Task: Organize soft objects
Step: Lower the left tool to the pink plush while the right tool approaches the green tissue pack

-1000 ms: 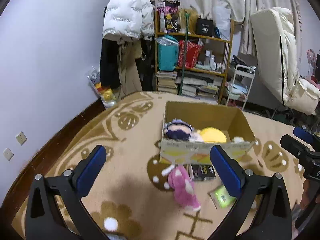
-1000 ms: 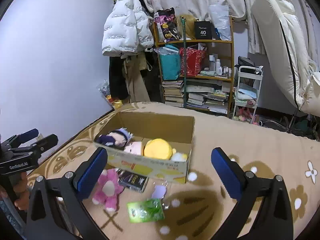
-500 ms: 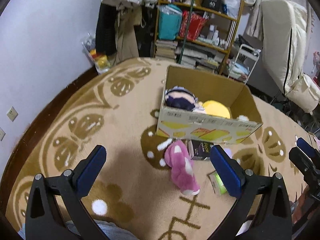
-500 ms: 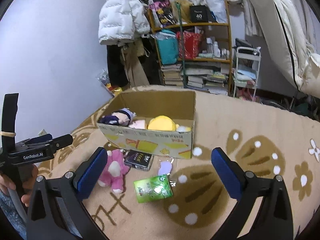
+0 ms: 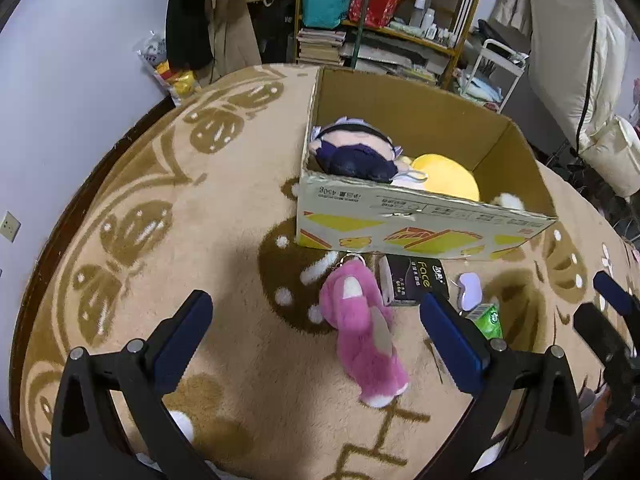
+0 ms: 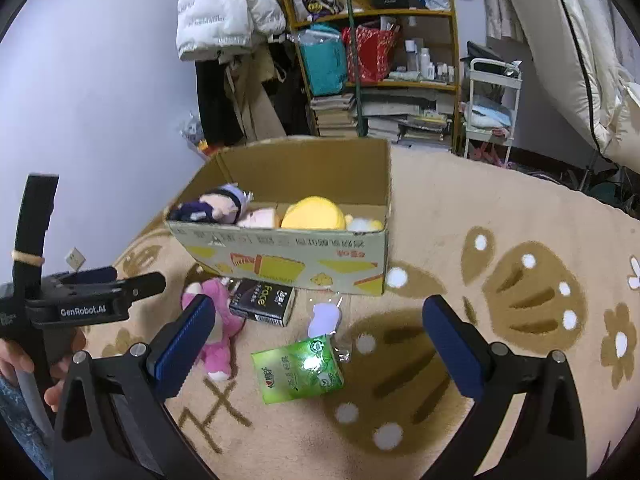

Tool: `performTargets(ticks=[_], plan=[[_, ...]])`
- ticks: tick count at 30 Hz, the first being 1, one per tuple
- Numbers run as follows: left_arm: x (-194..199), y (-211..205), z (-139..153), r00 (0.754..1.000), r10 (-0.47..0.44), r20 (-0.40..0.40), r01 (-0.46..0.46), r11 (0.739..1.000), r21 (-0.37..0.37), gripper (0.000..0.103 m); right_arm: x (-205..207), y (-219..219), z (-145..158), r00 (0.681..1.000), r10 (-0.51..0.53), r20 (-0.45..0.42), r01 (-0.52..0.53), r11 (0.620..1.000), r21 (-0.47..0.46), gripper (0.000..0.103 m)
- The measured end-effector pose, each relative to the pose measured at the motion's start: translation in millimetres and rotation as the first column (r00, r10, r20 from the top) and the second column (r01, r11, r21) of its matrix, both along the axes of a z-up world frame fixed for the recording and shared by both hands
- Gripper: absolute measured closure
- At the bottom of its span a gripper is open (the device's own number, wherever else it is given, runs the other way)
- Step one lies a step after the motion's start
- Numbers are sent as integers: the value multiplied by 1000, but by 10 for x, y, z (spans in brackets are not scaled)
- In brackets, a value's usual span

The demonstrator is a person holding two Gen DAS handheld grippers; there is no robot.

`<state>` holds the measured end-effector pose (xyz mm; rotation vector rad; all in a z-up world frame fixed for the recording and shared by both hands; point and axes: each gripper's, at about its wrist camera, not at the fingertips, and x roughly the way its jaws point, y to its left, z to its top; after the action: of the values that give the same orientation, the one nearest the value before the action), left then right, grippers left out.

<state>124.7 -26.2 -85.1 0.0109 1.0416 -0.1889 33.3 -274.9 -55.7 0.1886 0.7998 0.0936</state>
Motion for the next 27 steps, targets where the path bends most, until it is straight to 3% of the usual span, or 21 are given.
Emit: performTargets(ticks=[11, 16, 27], plan=[[137, -105, -329, 995, -4, -104, 6, 1000, 20, 1, 234, 102, -493, 986, 14, -168, -8, 999, 37, 0], [175, -135, -480, 984, -26, -176, 32, 999, 34, 1, 292, 191, -661, 972, 24, -233, -20, 1000, 18, 0], [174, -257, -694, 966, -74, -249, 104, 989, 109, 1, 357, 429, -986, 931, 88, -355, -102, 995, -21, 0]])
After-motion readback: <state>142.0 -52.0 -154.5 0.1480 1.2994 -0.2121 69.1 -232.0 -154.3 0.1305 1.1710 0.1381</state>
